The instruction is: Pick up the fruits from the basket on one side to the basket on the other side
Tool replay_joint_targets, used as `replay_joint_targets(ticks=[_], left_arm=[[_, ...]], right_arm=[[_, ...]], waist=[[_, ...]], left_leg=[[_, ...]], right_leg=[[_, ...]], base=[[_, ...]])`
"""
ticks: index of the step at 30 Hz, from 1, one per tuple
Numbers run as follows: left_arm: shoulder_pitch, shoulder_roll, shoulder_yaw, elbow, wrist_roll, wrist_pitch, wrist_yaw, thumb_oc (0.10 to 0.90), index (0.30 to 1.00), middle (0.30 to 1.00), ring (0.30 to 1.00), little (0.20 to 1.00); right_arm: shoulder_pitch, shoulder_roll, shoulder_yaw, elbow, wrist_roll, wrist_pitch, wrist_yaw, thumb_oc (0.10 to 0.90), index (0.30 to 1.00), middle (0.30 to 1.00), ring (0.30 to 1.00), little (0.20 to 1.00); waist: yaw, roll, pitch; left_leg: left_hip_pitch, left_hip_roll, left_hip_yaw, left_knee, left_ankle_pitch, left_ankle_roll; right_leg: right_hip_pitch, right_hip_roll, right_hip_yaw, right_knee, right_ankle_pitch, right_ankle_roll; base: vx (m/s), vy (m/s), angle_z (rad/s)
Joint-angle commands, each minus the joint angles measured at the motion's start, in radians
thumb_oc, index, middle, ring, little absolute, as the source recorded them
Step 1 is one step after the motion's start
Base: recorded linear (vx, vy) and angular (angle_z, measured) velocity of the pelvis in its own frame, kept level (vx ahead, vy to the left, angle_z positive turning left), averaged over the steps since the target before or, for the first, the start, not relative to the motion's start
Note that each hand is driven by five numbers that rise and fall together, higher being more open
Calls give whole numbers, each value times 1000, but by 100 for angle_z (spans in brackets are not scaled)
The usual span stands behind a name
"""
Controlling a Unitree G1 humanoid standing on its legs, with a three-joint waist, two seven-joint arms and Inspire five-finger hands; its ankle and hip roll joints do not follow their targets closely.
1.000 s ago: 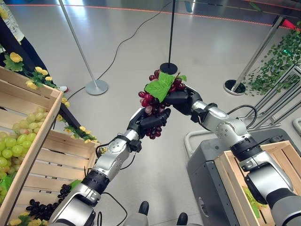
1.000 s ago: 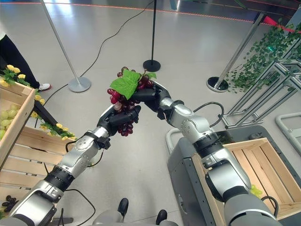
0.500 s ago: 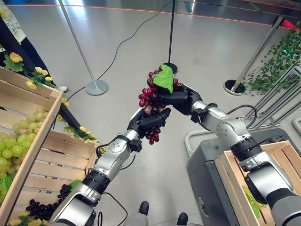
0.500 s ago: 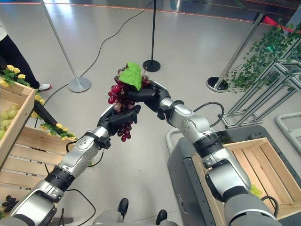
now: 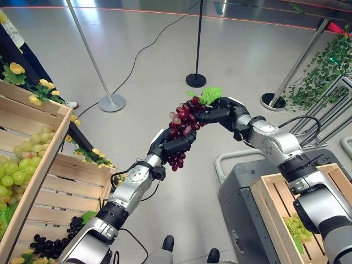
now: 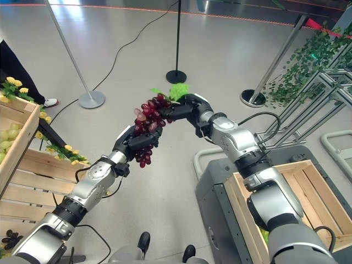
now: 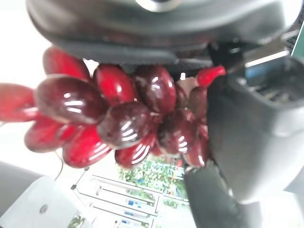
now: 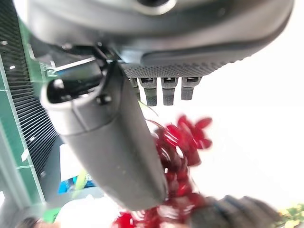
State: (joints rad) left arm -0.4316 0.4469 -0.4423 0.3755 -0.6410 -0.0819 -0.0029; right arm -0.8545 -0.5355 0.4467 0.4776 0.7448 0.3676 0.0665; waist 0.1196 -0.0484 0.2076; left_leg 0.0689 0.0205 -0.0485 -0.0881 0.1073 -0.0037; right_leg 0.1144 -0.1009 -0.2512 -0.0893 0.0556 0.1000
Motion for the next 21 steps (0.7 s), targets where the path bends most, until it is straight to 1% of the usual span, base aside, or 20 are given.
replay_joint_targets(ticks=[1,4,5,8,12,13,15,17,18,19,20,21], left_arm=[[-59,4,108,10,-7,-204,26,400,300,300,300,300],[-29,13,130,2,7,-211,52,400,300,300,300,300],[-17,15,139,5,14,-216,68,400,300,300,300,300],[7,14,162,14,14,-229,82,400,300,300,300,300],[36,6,186,20,10,-245,80,400,300,300,300,300],[54,-4,198,21,21,-253,82,400,300,300,300,300],[64,-7,204,23,23,-260,80,400,300,300,300,300],[87,-17,224,25,38,-274,90,400,300,300,300,300],[96,-22,231,25,44,-282,100,400,300,300,300,300],[116,-33,248,27,65,-295,126,400,300,300,300,300],[124,-35,254,29,67,-301,129,400,300,300,300,300],[136,-40,263,30,72,-311,141,400,300,300,300,300]], right_arm=[[42,-53,-1,-1,-54,-61,-7,800,900,900,900,900],[136,-48,-33,-35,-95,-76,-9,800,900,900,900,900],[174,-45,-39,-48,-129,-85,-1,800,900,900,900,900],[240,-46,-52,-77,-155,-103,25,800,900,900,900,900],[302,-43,-76,-111,-145,-126,61,800,900,900,900,900],[340,-26,-94,-140,-131,-153,75,800,900,900,900,900],[366,-18,-106,-156,-121,-169,84,800,900,900,900,900],[419,5,-139,-191,-100,-234,83,800,900,900,900,900],[436,19,-150,-204,-87,-256,88,800,900,900,900,900],[473,56,-171,-232,-68,-298,103,800,900,900,900,900],[490,69,-177,-242,-74,-311,107,800,900,900,900,900],[514,90,-183,-261,-86,-332,107,800,900,900,900,900]], waist=[[-6,-8,-165],[-14,-5,-158],[-18,-5,-154],[-26,-4,-148],[-32,-5,-143],[-37,-5,-141],[-40,-4,-140],[-45,-2,-137],[-46,-1,-137],[-47,4,-133],[-47,8,-131],[-47,13,-127]], left_leg=[[33,-5,9,1,-66,-19],[32,-5,10,1,-68,-18],[32,-6,11,1,-68,-17],[33,-7,15,1,-69,-15],[33,-9,20,1,-70,-13],[35,-11,24,1,-72,-10],[36,-13,27,1,-73,-9],[39,-19,30,1,-76,-4],[40,-22,29,1,-77,-1],[42,-29,21,1,-79,9],[42,-31,20,1,-78,13],[40,-34,18,1,-75,22]], right_leg=[[31,-3,23,2,7,-29],[29,-2,27,2,7,-28],[28,-2,30,2,7,-26],[27,-4,33,2,8,-24],[25,-7,35,2,10,-21],[25,-10,37,2,11,-19],[25,-13,38,2,12,-16],[26,-18,39,2,14,-12],[28,-20,39,2,15,-11],[22,-26,43,28,6,-9],[17,-29,44,54,-5,-8],[-1,-36,47,119,-21,-4]], base=[[0,0,0],[0,0,0],[0,0,0],[19,23,-2],[22,43,-3],[23,55,-6],[27,62,-10],[40,79,-11],[45,96,-10],[33,83,-8],[22,88,-6],[9,68,-8]])
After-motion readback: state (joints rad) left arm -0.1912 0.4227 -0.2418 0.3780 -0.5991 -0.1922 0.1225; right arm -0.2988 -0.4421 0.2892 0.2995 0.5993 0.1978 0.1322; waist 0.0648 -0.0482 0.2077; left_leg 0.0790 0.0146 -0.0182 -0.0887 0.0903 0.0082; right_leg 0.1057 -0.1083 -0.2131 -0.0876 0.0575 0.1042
